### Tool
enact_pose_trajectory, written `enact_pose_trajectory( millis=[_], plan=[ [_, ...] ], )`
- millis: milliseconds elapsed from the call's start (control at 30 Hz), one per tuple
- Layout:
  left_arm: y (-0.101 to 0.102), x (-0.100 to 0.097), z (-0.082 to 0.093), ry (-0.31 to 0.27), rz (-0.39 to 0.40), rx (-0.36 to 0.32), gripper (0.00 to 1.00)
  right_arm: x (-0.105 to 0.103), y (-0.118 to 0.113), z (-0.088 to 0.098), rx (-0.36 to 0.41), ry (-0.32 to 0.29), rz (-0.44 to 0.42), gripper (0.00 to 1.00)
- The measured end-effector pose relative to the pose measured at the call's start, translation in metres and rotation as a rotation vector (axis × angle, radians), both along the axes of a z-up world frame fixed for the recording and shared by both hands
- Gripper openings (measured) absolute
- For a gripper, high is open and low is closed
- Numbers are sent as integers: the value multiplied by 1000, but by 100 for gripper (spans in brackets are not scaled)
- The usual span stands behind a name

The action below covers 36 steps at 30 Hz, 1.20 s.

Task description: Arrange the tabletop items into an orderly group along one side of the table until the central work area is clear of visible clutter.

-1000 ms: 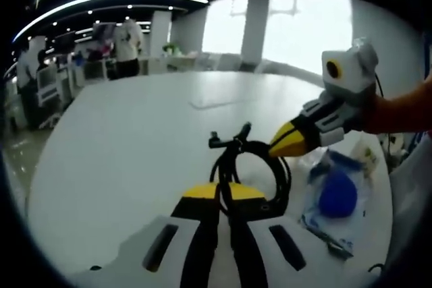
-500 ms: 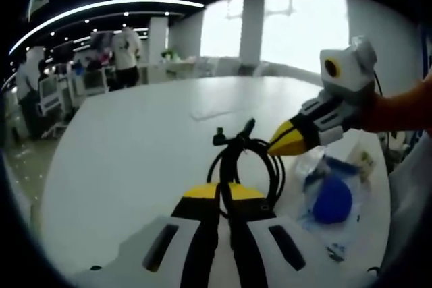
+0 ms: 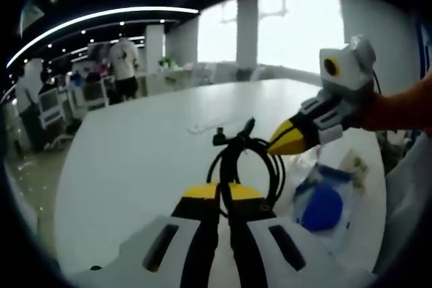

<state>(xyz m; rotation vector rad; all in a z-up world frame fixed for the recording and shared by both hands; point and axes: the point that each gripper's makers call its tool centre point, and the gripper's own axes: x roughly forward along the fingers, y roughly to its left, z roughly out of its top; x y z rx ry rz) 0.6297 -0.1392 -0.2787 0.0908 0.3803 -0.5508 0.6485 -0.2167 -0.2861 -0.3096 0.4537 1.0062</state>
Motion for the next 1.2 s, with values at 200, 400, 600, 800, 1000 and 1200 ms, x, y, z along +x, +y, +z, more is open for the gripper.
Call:
enact_pose_trajectory(
  millis=[200,400,600,800,1000,1200],
  plan=[
    [-9,-5,16,-25,-15,17,0,-5,-9,15,10,-19,-5,1],
    [-20,-10,31,-47,-27,26,0,-11,-20,30,20,-41,-13,1],
    [-35,-17,47,-72,-46,32,0,-18,-35,46,30,-66,-25,1],
    [-50,-24,54,-84,-68,38,0,-27,-50,52,33,-76,-41,1],
    [-65,-32,57,-89,-88,42,0,-35,-65,55,35,-78,-57,1],
    [-79,-40,61,-94,-105,43,0,-44,-80,59,38,-82,-71,1]
  ],
)
